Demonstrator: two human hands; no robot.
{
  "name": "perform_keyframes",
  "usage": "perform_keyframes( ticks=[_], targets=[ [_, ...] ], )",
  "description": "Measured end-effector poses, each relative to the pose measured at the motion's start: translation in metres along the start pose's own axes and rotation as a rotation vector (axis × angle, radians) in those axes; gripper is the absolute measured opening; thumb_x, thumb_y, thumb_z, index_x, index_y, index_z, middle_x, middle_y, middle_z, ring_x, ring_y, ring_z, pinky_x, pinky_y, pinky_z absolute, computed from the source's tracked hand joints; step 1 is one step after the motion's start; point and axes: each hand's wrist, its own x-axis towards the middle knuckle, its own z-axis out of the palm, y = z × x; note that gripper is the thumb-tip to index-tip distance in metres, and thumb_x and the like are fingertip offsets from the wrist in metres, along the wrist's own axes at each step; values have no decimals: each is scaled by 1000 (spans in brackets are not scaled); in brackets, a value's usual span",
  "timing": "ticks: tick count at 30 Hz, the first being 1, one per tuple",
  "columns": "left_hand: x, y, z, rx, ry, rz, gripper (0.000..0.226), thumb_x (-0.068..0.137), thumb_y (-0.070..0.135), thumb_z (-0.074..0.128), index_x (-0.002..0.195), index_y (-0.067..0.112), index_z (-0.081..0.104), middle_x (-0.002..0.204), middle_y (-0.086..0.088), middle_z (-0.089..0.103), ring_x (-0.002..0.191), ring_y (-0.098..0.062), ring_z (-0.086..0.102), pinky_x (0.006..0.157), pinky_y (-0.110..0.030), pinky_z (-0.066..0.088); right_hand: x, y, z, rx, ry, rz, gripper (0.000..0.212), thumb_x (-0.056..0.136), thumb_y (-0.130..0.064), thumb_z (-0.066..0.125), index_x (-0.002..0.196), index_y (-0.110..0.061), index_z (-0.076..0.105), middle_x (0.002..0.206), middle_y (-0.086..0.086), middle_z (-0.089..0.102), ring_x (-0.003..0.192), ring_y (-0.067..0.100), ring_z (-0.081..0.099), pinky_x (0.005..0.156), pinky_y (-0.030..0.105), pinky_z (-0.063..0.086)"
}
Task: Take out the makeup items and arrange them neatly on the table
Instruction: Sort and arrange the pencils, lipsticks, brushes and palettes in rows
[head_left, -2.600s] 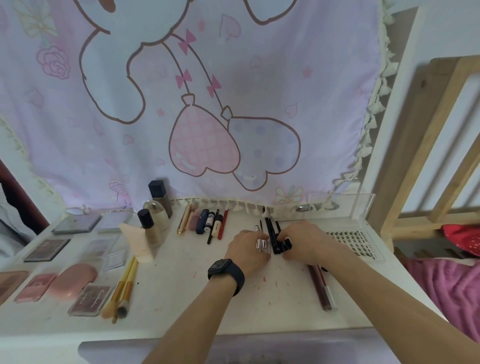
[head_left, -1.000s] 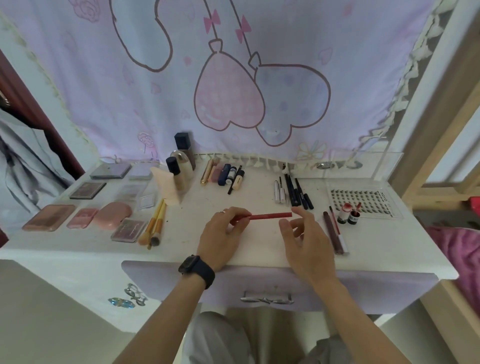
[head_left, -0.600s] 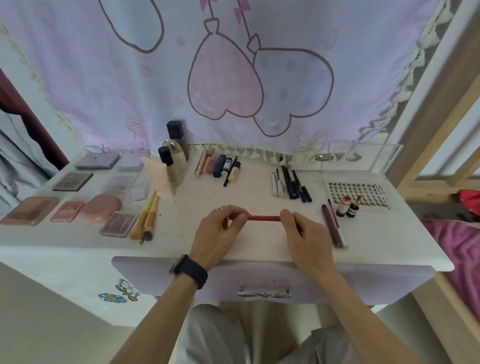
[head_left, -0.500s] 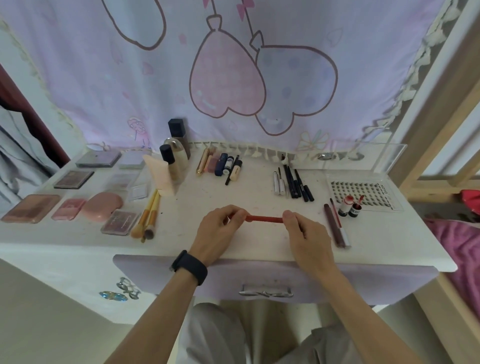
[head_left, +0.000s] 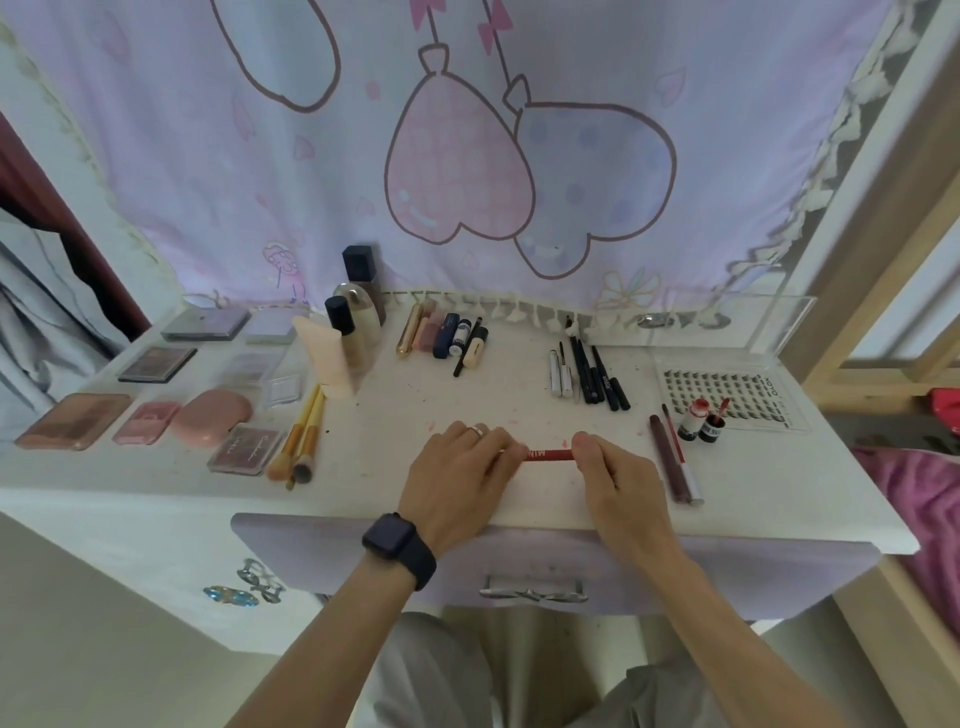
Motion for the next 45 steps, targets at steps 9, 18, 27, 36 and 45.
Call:
perform_keyframes(
  ticks=[9, 18, 27, 36, 45],
  targets=[
    [10, 17, -14, -171, -212, 32, 25, 101, 45, 50, 92, 32, 69, 59, 19, 52, 57, -5, 46, 58, -24, 33, 1, 2, -4, 119, -30, 37, 44, 106, -42, 40, 65, -24, 44, 52, -8, 38, 50, 9, 30, 53, 35, 29],
    [26, 15, -36, -455, -511, -182, 34, 100, 49, 50, 90, 31, 77, 56, 17, 49, 54, -4, 40, 60, -23, 35, -1, -4, -5, 69, -39, -53, 47, 104, -51, 35, 70, -20, 47, 54, -6, 41, 49, 8, 33, 50, 31, 30],
    [12, 27, -58, 60, -18, 212, 32, 102, 46, 45, 118, 31, 68, 82, 9, 61, 71, -12, 55, 56, -30, 47, 14, -45, -24, 288, -109, 164, 58, 101, -52, 49, 51, -25, 38, 51, -7, 31, 48, 11, 27, 48, 21, 25],
    [11, 45, -91, -956, -612, -248, 38, 94, 48, 54, 80, 19, 74, 54, 6, 29, 46, -11, 21, 42, -18, 24, -4, -87, -40, 104, 67, -210, 57, 106, -22, 46, 52, -29, 29, 40, -13, 30, 37, 8, 27, 40, 15, 22],
    [20, 57, -96, -199, -291, -15, 26, 98, 51, 52, 101, 37, 74, 70, 16, 62, 61, -5, 49, 60, -23, 38, -3, -66, -58, 263, -178, 0, 33, 105, -39, 44, 74, -26, 48, 60, -13, 36, 53, 9, 31, 53, 27, 29]
  ],
)
